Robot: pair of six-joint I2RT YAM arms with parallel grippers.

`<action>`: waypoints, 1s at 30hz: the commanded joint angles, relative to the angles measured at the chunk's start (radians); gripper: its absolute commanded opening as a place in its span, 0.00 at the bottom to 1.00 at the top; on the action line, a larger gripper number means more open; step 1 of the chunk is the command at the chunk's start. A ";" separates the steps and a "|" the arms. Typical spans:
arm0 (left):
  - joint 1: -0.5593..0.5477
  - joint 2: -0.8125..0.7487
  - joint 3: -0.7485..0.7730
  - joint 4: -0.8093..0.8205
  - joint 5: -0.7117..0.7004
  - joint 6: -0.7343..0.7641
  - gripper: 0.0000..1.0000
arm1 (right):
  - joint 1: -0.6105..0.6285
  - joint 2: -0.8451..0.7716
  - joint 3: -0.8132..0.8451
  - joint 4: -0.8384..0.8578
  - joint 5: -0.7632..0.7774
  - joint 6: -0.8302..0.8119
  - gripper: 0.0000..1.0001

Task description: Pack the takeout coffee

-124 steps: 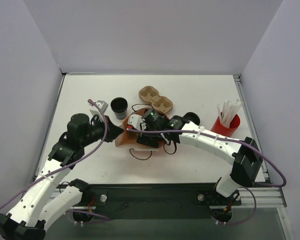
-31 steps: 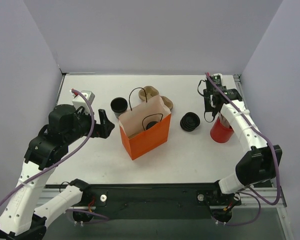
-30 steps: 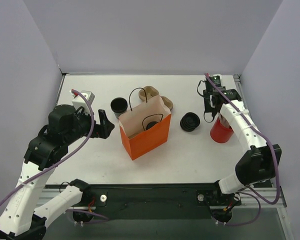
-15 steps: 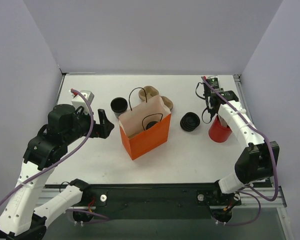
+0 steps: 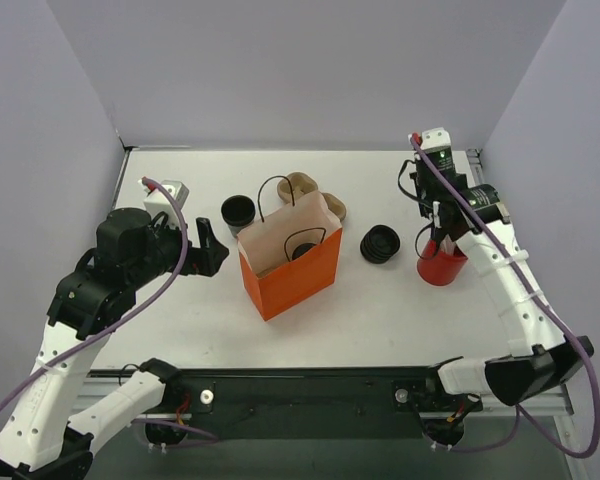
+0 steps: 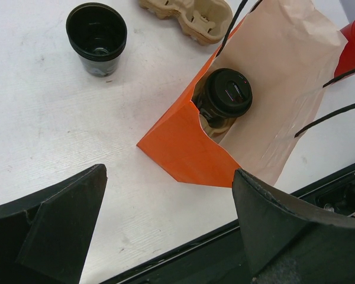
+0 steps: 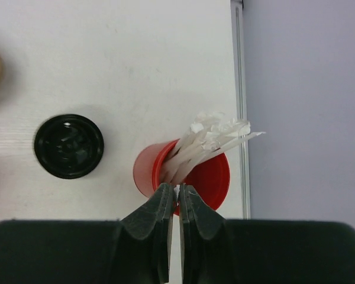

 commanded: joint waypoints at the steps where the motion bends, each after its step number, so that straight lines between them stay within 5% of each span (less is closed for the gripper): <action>1: 0.000 -0.001 0.043 0.046 -0.003 0.007 0.97 | 0.087 -0.084 0.187 -0.116 0.054 0.032 0.02; 11: 0.000 0.015 0.070 0.058 -0.006 -0.012 0.97 | 0.285 -0.077 0.476 -0.041 -0.235 0.132 0.02; 18: 0.000 0.013 0.081 0.055 -0.021 -0.016 0.97 | 0.471 0.014 0.531 0.095 -0.315 0.130 0.02; 23: 0.000 0.004 0.089 0.057 -0.039 -0.018 0.97 | 0.541 0.074 0.525 0.138 -0.348 0.167 0.02; 27: 0.000 0.007 0.092 0.061 -0.046 -0.018 0.97 | 0.549 0.049 0.366 0.223 -0.386 0.268 0.02; 30: 0.000 0.004 0.076 0.069 -0.046 -0.021 0.97 | 0.548 0.031 0.301 0.267 -0.414 0.328 0.10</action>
